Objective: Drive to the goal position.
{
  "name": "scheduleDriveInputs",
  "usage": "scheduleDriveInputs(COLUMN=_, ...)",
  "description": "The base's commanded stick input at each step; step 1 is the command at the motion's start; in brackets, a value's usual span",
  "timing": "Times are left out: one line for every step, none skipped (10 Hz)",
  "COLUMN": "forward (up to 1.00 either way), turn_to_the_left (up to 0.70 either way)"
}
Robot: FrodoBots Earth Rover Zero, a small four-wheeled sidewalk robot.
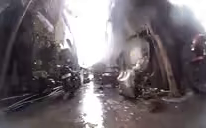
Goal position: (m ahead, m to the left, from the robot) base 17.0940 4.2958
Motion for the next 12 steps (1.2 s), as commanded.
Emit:
scheduleDriveInputs(forward=0.00, turn_to_the_left=1.00)
scheduleDriveInputs(forward=0.00, turn_to_the_left=1.00)
scheduleDriveInputs(forward=0.00, turn_to_the_left=0.59)
scheduleDriveInputs(forward=0.00, turn_to_the_left=0.00)
scheduleDriveInputs(forward=0.00, turn_to_the_left=0.00)
scheduleDriveInputs(forward=0.00, turn_to_the_left=0.00)
scheduleDriveInputs(forward=0.08, turn_to_the_left=0.00)
scheduleDriveInputs(forward=0.69, turn_to_the_left=0.00)
scheduleDriveInputs(forward=0.99, turn_to_the_left=0.00)
scheduleDriveInputs(forward=0.99, turn_to_the_left=0.00)
scheduleDriveInputs(forward=0.99, turn_to_the_left=0.00)
scheduleDriveInputs(forward=0.99, turn_to_the_left=0.00)
